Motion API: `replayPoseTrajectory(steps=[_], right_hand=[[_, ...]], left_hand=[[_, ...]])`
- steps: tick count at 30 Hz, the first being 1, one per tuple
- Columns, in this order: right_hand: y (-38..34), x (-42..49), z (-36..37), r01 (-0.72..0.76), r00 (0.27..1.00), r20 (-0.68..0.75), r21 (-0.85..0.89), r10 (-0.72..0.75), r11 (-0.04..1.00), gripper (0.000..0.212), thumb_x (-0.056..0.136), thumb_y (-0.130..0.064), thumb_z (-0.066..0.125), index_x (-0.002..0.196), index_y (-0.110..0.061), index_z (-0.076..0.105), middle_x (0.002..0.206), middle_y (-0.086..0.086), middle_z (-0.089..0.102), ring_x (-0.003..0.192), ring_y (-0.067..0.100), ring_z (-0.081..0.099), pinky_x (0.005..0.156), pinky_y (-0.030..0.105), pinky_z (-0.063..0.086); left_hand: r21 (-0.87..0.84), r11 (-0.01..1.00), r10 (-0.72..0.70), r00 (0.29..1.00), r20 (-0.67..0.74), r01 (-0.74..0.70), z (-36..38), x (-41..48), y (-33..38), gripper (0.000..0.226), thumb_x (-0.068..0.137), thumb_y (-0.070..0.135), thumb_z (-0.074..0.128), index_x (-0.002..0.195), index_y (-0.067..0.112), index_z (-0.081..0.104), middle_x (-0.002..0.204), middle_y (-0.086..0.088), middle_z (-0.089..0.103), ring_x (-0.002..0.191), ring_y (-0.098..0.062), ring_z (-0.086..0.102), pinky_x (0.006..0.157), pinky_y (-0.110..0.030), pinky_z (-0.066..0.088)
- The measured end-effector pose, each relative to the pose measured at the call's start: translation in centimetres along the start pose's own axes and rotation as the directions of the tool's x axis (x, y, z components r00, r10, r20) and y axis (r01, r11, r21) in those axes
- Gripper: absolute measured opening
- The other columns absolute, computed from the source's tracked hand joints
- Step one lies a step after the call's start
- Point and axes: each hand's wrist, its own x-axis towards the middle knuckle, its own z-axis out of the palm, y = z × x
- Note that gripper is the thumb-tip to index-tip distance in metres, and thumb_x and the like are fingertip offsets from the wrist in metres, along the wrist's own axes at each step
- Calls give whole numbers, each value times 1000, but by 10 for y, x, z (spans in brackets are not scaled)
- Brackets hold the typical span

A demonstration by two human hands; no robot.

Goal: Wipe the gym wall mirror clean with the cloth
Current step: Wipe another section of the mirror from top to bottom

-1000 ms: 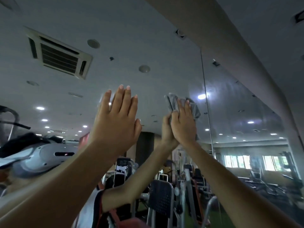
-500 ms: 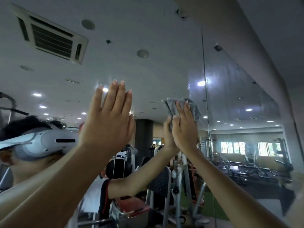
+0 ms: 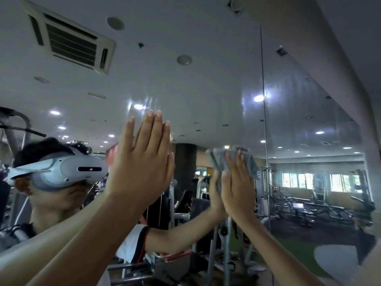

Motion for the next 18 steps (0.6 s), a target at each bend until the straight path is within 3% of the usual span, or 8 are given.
replayPoseTrajectory(steps=[2, 4, 6, 8, 10, 12, 15, 18], right_hand=[[-11, 39, 7, -155, 987, -17, 91, 157, 984, 55, 105, -49, 11, 155, -27, 15, 164, -1, 15, 153, 15, 7, 120, 55, 22], [-39, 65, 11, -157, 987, -23, 45, 158, 987, 51, 104, -45, 12, 153, -30, 14, 164, -1, 9, 152, 15, 0, 122, 53, 21], [-67, 61, 13, -49, 999, -10, 24, 49, 999, 49, 105, -42, 16, 152, -32, 16, 163, -4, 7, 151, 11, -2, 120, 51, 27], [-81, 27, 10, 107, 994, -1, 12, -107, 994, 49, 107, -40, 16, 154, -28, 21, 165, 0, 11, 153, 13, 2, 122, 44, 23], [-70, -23, 7, 246, 969, 34, -16, -246, 969, 50, 109, -38, 17, 155, -23, 28, 164, 7, 22, 153, 19, 13, 125, 38, 15], [-41, -63, 2, 278, 960, 50, -85, -274, 957, 49, 107, -36, 22, 152, -20, 35, 162, 8, 28, 151, 23, 22, 123, 43, 20], [-10, -56, -6, 89, 995, 47, -140, -83, 986, 52, 105, -39, 21, 151, -20, 37, 161, 8, 30, 150, 24, 26, 115, 50, 35], [-30, -3, -4, -170, 985, -7, -47, 170, 984, 58, 99, -44, 17, 151, -23, 29, 162, 3, 23, 151, 17, 15, 123, 41, 19]], left_hand=[[-17, 1000, -6, 1000, 3, 6, -1, -1, 2, 64, 105, 35, 12, 155, -4, 18, 162, -27, 15, 153, -38, 11, 123, -58, 4], [-26, 1000, -2, 1000, 7, 2, -3, -2, 1, 64, 105, 35, 14, 155, -4, 20, 162, -26, 16, 153, -37, 12, 123, -57, 5], [-39, 999, 16, 1000, -3, -16, -3, -11, 0, 64, 104, 35, 19, 154, -4, 25, 161, -27, 20, 152, -37, 17, 122, -58, 9], [-56, 997, 45, 999, -22, -46, -4, -24, -1, 64, 103, 35, 26, 153, -5, 28, 160, -26, 23, 151, -38, 20, 122, -58, 12], [-59, 997, 55, 998, -14, -56, -8, -35, -2, 65, 103, 35, 28, 153, -5, 27, 161, -25, 22, 151, -37, 20, 123, -57, 11], [-50, 997, 51, 999, 12, -50, -11, -42, 0, 65, 104, 36, 24, 154, -5, 23, 162, -24, 19, 152, -37, 17, 123, -57, 8], [-38, 999, 39, 998, 55, -37, -14, -49, 5, 65, 105, 36, 15, 155, -5, 18, 163, -24, 15, 153, -36, 12, 122, -59, 10], [-49, 998, 32, 998, 49, -30, -13, -52, 6, 64, 105, 36, 16, 155, -4, 18, 163, -23, 15, 153, -35, 13, 122, -59, 12]])
